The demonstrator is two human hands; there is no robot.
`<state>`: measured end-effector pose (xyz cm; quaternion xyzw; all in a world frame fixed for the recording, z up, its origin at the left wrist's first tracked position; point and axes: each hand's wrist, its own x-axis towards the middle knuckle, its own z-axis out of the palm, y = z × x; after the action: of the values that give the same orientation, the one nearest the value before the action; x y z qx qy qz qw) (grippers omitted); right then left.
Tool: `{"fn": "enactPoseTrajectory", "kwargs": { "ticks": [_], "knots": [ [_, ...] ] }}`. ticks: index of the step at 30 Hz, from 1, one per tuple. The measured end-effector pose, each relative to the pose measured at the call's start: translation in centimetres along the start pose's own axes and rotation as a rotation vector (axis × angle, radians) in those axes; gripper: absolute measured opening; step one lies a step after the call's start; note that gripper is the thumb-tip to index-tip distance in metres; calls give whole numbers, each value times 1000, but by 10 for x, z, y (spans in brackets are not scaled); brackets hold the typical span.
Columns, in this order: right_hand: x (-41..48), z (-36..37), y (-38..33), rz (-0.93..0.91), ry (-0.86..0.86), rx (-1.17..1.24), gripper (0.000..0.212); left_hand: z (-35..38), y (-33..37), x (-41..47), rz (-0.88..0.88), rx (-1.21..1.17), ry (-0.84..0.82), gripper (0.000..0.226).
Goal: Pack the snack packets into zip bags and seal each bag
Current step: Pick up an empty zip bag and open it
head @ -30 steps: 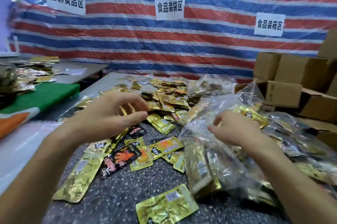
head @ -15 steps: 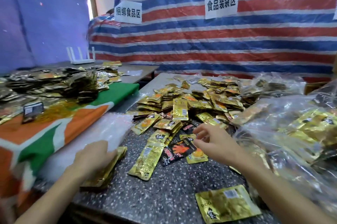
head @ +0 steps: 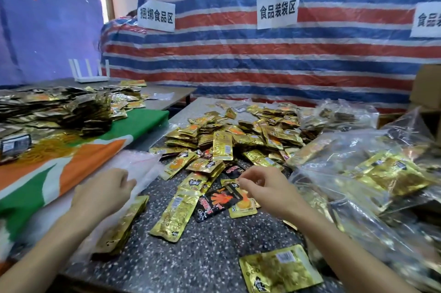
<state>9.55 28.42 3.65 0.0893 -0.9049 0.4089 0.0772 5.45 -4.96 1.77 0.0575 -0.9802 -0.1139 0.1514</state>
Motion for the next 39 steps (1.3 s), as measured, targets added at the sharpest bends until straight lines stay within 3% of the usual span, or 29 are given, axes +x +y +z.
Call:
{"fn": "enactPoseTrajectory", "kwargs": {
  "ticks": [4,7,12,14,18,22,24,28,30,32,35,37,39],
  "knots": [
    [-5,-10,-13,288,-163,456,61,-5,43,-32,476,-230,269,26],
    [-11,-21,-22,460,-347,579,83,-12,78,-62,872,-242,450,19],
    [-25,-34,-25,484,-440,611,42,-4,112,-95,1221,-223,652,40],
    [-30,-41,-23,502,-442,643,51,2,116,-102,1277,-252,652,55],
    [-39,-50,-24,515,-447,528,67,9,118,-108,1371,-182,616,50],
    [-45,-51,-24,506,-472,391,36,10,127,-109,1421,-185,607,41],
    [-46,-53,-23,511,-467,395,19,11,130,-108,1426,-204,588,41],
    [-48,-56,-22,554,-457,446,11,8,135,-104,1379,-123,522,46],
    [-48,-57,-21,521,-426,509,14,9,134,-107,1337,-204,417,29],
    [-48,-58,-20,430,-399,574,19,3,134,-113,1128,-479,195,23],
    [-48,-58,-25,273,-403,596,18,-14,144,-113,585,-1089,-288,48],
    [-49,-56,-31,196,-374,583,19,-24,153,-105,379,-1241,-411,55],
    [-49,-54,-37,128,-327,566,22,-33,161,-100,325,-1277,-506,46]
  ]
}}
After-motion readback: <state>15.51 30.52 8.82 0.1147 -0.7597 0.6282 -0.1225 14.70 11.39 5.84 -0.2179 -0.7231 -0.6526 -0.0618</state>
